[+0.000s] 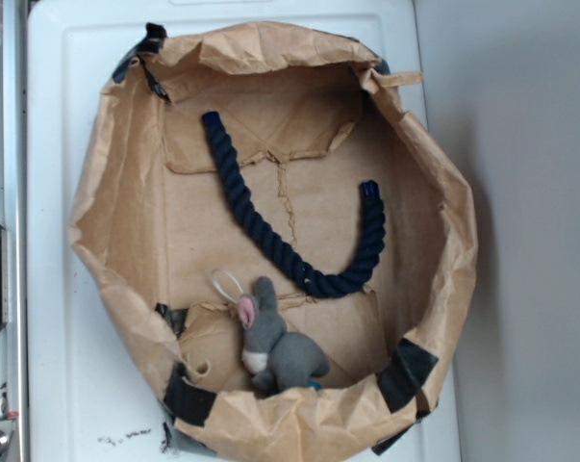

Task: Grab the blue rope.

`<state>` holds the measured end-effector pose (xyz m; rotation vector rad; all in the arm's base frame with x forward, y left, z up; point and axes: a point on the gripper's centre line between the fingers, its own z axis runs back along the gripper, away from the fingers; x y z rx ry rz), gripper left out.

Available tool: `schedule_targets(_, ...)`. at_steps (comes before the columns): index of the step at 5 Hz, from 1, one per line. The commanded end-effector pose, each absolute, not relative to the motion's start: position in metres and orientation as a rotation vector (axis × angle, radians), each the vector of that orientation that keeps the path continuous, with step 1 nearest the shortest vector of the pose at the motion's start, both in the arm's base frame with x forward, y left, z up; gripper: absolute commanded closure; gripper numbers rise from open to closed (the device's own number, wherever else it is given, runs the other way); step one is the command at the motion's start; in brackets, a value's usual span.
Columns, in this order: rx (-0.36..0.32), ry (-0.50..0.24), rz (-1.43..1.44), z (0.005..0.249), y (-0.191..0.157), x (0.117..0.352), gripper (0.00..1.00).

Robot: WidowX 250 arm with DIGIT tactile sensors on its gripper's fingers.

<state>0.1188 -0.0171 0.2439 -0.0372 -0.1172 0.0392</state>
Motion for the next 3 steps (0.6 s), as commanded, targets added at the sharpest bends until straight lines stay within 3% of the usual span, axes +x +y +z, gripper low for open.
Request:
schedule_targets(1,-0.037,-0.117,0.039,0.244,-0.017,0.119,0.0)
schedule_targets(2,-0.011,-0.073,0.232,0.244,0.001,0.137,0.0)
schedule_targets(3,-0.011,-0.073,0.232,0.244,0.001,0.137,0.0)
